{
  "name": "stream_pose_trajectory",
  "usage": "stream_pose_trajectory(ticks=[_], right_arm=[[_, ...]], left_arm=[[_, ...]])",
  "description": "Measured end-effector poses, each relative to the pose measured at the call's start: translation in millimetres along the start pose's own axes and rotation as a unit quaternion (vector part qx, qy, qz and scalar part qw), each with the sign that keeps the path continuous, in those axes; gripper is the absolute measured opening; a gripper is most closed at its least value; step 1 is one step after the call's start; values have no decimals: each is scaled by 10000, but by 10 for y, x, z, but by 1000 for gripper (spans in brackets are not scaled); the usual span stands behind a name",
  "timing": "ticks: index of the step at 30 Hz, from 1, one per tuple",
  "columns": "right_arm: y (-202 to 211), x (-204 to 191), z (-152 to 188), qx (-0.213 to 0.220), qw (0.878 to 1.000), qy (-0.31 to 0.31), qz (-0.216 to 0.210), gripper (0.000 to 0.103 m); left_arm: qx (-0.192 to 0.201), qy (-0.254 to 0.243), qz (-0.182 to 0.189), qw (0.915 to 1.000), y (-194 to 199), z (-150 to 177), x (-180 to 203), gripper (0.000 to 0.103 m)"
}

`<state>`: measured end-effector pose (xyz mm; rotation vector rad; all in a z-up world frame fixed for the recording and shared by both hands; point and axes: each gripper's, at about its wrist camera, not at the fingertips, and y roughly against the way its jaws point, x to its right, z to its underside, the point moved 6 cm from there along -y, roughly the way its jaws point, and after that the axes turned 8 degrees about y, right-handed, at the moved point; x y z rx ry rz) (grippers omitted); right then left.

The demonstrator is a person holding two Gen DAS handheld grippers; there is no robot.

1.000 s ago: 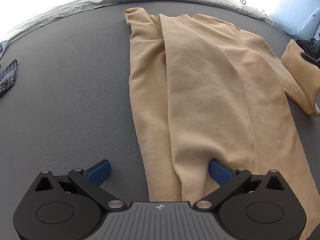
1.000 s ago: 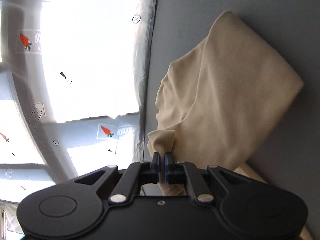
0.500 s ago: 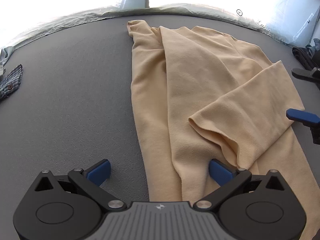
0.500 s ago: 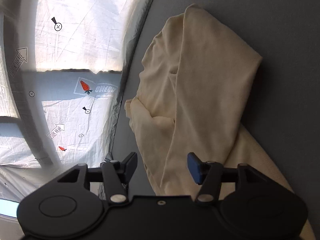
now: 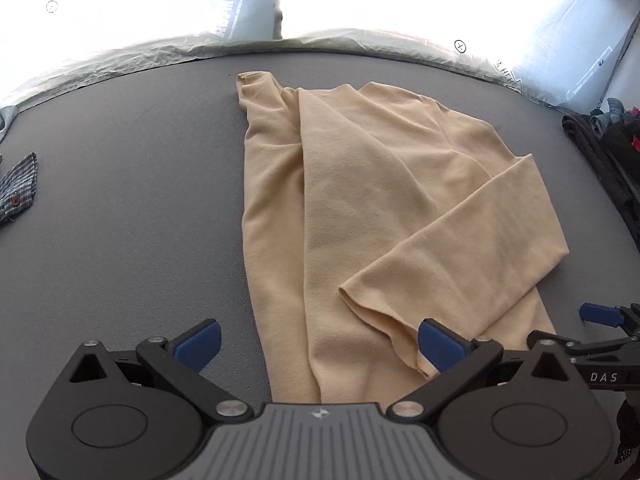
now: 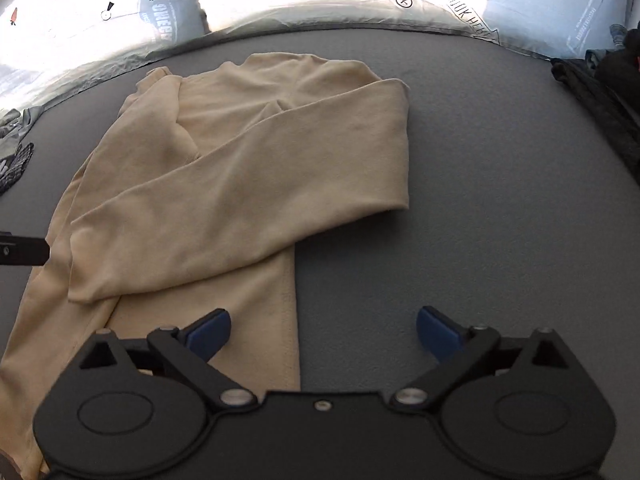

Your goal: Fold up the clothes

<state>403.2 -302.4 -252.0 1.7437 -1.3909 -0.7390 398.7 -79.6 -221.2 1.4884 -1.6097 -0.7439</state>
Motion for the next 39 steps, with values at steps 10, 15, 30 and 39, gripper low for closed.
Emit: stream_pose_trajectory(ticks=[10,15,30,39], right_arm=[[75,25,132,117,9999,98,29,103],[62,27,134,182,9998,103,51,103],[76,16,136,137,9998,-46,159,103],[157,-61,253,-8,9982,-452,395,102]], left_arm=[[6,-1021,347,9942,-303,-71,465,61],[-116,-1370,45,9905,-448,-20,464,63],[739,-1203,456,9889,40,-219,514,6],[1681,-582,574,9824,581,-791,178,6]])
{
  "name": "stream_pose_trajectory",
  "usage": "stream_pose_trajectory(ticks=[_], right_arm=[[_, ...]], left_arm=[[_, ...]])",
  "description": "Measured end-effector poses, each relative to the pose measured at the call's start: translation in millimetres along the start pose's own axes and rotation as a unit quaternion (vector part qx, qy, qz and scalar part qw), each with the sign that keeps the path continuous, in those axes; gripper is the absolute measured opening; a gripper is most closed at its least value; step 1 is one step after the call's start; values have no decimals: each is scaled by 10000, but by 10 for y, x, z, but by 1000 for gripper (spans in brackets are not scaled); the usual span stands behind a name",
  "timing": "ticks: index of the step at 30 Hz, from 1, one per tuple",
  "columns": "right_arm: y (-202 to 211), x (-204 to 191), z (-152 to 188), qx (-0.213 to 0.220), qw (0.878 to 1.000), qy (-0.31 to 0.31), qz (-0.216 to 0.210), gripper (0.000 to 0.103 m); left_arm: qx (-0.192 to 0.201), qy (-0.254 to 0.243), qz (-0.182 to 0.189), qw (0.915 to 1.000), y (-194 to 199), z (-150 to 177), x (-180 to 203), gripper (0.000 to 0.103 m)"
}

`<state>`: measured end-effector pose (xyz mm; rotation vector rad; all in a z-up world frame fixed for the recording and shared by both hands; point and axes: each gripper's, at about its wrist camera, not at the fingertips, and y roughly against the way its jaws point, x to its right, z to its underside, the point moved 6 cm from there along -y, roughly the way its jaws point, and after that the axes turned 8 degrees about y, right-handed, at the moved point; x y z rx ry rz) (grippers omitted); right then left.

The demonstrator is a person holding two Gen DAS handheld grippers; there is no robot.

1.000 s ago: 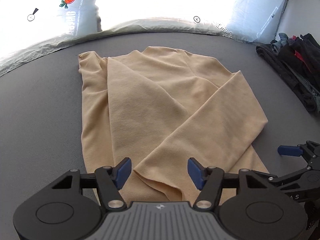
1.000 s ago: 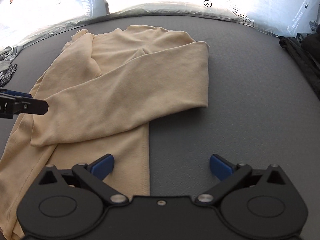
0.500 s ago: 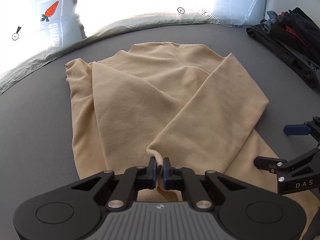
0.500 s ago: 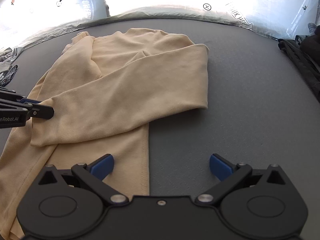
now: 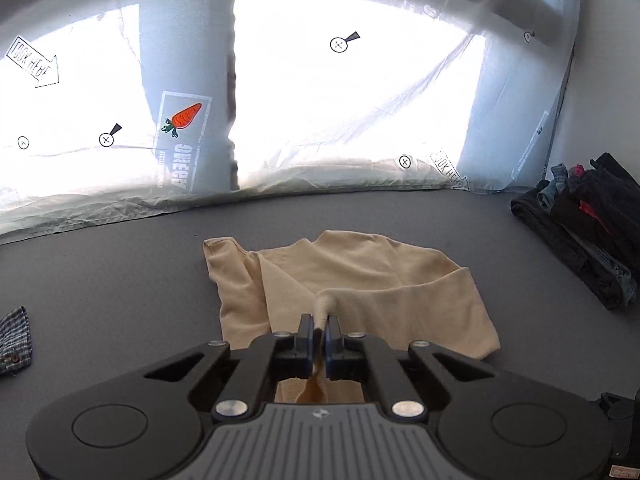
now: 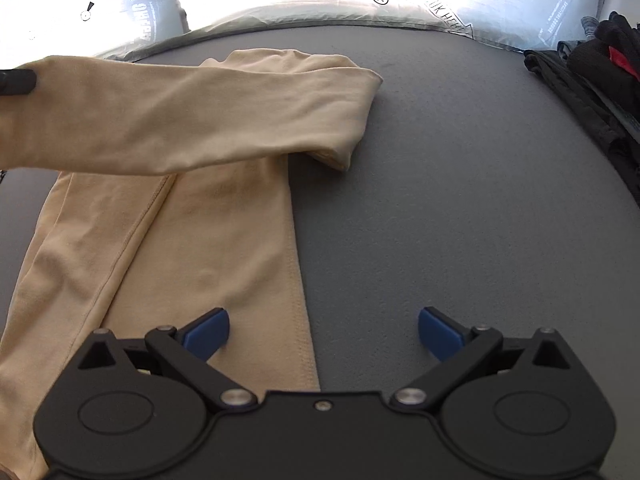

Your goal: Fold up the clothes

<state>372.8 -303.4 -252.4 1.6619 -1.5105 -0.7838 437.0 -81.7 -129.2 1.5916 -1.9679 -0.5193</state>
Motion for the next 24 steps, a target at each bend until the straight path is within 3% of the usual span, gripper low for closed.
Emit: stream_pose_trajectory(ticks=[8,14,18,21,24], right_arm=[[73,-104,38,-130,9993,-255,228,93],[65,-191,-130,-175,9984,-364,385,71],[55,-355,-209,-259,9984,-55,504,49],[69,-470,-268,-298,9964,272,748,12],[107,-558,-318,-293,9945,462,891,10]], left_arm=[[717,334,-60,9968,227,-585,-550,6],[918,594,-274,9936,294,-758,-1088,6],[1007,951,-344,9898,281,-868,-1523,6],[1090,1099,-383,9872,265,-954,-1752,6],[1195,1205,-417,9846,252,-1048,-1939,6]])
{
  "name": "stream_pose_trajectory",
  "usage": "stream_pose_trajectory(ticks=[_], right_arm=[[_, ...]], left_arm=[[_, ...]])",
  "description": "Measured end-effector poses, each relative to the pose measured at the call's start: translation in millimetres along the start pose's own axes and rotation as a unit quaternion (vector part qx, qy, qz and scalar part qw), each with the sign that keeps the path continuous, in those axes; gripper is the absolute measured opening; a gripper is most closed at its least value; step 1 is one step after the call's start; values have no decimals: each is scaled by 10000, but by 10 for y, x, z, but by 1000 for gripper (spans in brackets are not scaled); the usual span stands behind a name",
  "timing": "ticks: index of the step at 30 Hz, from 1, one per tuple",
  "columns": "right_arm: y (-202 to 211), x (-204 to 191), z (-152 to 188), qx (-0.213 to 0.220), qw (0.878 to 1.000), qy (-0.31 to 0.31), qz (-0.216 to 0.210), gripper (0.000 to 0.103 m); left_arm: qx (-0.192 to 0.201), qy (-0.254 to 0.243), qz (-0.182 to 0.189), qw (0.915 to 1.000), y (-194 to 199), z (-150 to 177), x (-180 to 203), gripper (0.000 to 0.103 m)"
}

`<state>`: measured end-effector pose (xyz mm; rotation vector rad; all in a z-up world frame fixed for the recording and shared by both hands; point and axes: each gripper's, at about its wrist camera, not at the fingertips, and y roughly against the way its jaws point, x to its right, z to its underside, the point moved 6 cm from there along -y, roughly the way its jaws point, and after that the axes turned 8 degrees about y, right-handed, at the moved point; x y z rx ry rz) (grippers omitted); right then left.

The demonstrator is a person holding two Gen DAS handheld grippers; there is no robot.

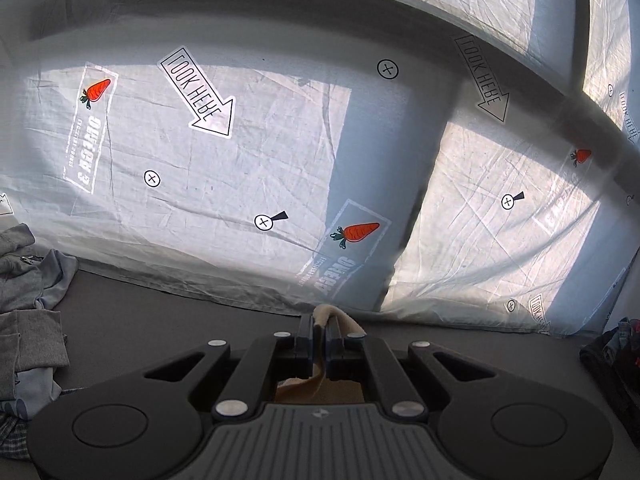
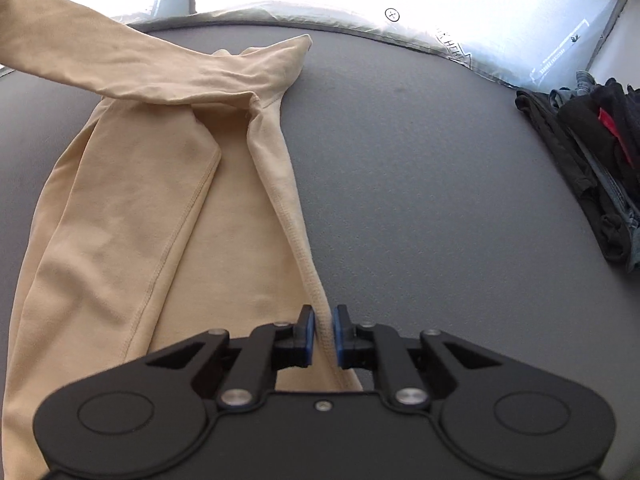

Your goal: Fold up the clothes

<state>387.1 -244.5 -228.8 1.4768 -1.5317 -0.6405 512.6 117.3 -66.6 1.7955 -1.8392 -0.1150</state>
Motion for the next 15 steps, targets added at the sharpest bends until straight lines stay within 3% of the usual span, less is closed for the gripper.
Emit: stream_pose_trajectory(ticks=[7,15], right_arm=[[36,-13,-44,-81,9991,-398,-147,10],[-39,45,-28,-207,9919,-1187,-398,10]], left_arm=[[273,303,-17,9992,32,-322,-275,6],[-45,429,-622,9971,43,-81,-764,6]])
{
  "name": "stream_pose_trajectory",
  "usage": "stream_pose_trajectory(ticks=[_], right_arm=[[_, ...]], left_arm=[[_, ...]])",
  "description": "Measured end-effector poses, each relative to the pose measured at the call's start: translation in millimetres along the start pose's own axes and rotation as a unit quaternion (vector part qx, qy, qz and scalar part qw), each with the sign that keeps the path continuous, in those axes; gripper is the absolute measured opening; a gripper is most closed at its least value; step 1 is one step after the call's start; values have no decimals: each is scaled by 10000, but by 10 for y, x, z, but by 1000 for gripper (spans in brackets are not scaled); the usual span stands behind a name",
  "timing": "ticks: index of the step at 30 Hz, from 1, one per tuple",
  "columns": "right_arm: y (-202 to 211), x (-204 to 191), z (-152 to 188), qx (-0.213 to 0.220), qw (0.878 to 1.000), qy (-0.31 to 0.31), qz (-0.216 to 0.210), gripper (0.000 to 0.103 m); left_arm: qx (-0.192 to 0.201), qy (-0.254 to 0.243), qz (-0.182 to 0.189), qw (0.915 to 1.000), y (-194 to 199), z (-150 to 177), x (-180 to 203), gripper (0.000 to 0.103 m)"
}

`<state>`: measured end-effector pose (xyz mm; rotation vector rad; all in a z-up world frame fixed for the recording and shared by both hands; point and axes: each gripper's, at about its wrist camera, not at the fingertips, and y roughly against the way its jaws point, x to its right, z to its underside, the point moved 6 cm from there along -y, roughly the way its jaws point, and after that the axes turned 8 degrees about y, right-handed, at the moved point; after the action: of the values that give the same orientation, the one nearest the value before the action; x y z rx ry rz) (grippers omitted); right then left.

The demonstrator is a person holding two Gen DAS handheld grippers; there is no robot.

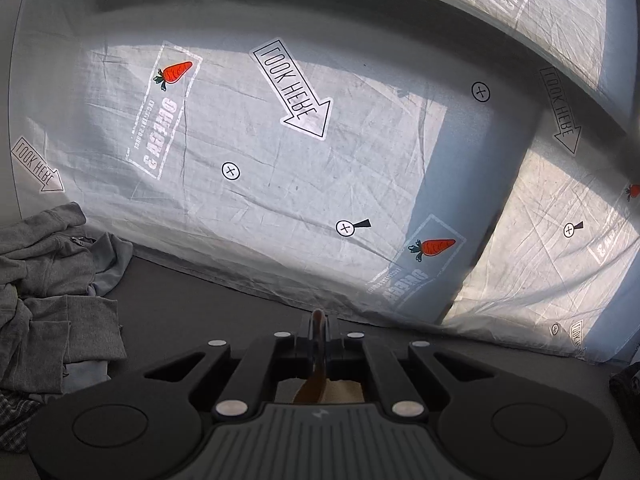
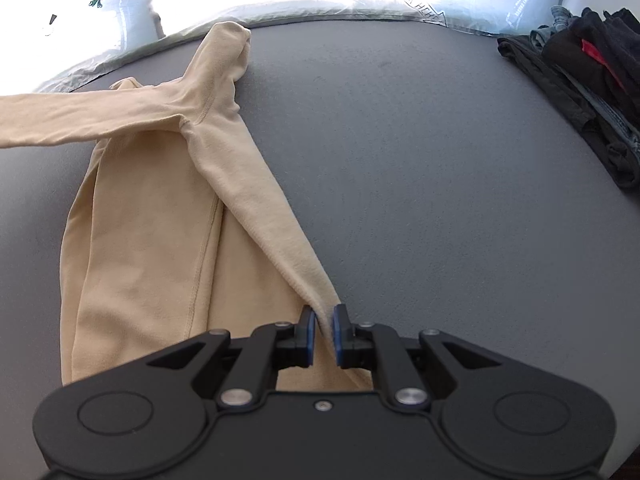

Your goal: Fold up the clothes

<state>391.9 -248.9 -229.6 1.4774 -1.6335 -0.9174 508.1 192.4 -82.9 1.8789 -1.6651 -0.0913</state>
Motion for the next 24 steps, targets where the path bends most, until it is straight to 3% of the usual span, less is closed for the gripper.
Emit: stream_pose_trajectory(ticks=[11,17,22,24], right_arm=[[-46,59,16,-112,9966,-722,-373,9],[-80,132,59,-123,9899,-1243,-672,9],[-42,177,91,-11,9814,-1628,-1014,6],[-16,197,109,46,9717,-1948,-1335,5]], left_arm=[[-574,48,-568,9967,-208,460,-509,6],[-1042,95,-849,9909,-412,755,-692,6],[-1289,-36,-930,9873,-479,966,-766,6],[-1271,-21,-909,9877,-471,953,-772,6]])
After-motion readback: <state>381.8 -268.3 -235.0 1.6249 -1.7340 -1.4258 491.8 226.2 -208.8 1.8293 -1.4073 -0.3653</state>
